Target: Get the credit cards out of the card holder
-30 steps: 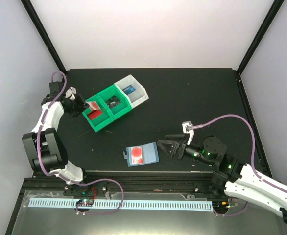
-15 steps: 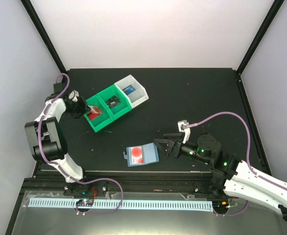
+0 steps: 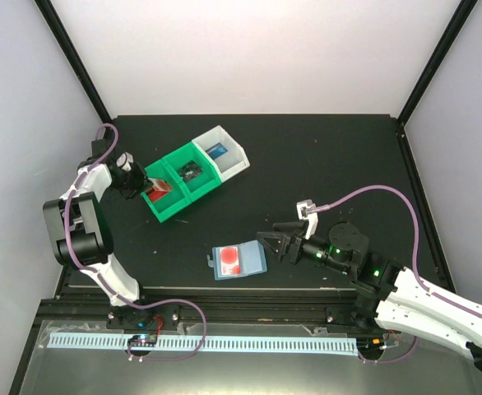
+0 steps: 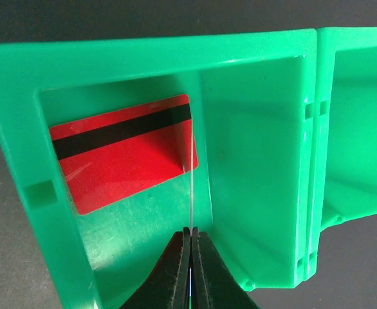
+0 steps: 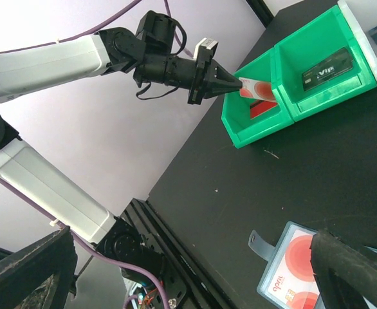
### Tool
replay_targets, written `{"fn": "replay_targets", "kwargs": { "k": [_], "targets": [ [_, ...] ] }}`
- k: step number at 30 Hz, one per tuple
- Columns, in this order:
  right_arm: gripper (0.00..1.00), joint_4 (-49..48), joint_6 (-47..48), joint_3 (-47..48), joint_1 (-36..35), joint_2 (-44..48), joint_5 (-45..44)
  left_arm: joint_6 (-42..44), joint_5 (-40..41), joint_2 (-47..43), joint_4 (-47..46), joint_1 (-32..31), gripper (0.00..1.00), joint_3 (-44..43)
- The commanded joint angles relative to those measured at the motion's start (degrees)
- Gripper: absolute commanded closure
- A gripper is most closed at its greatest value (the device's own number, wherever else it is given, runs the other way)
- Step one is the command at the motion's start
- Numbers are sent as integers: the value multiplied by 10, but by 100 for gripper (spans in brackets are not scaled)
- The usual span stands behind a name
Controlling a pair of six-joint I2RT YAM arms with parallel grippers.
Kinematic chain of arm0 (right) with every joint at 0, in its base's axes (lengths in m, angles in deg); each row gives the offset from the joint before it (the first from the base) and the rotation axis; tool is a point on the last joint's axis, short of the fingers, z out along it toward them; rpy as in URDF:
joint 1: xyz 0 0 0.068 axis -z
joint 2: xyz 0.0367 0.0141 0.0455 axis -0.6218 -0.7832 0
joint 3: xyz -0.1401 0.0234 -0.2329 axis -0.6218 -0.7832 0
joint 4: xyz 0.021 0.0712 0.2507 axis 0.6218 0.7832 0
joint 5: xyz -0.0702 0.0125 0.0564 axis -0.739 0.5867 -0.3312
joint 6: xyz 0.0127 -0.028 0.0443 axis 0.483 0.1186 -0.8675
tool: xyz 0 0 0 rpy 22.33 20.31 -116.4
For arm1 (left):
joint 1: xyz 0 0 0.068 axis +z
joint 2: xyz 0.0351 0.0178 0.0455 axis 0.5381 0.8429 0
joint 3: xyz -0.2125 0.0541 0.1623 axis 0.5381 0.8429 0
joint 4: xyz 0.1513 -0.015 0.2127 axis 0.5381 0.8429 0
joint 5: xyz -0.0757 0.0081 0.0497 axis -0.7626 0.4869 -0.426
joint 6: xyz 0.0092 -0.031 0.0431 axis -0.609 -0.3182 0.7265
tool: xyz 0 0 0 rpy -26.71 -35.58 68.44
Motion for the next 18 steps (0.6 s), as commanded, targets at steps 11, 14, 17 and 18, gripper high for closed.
{"fn": "replay_targets", "kwargs": {
  "k": [11,14,17,18],
  "targets": [
    [0,-17,-9,9,1,-6,-10,-1,-2,19,-11,-1,93,-34],
    [0,-12,-7,12,1,-3,-12,0,-1,18,-2,-1,90,-41],
    [0,-10,-10,10,1,0,-11,-1,-1,8,2,-1,86,-45],
    [0,-11,-11,8,1,0,-9,-3,-3,5,4,-1,84,-48]
  ]
}}
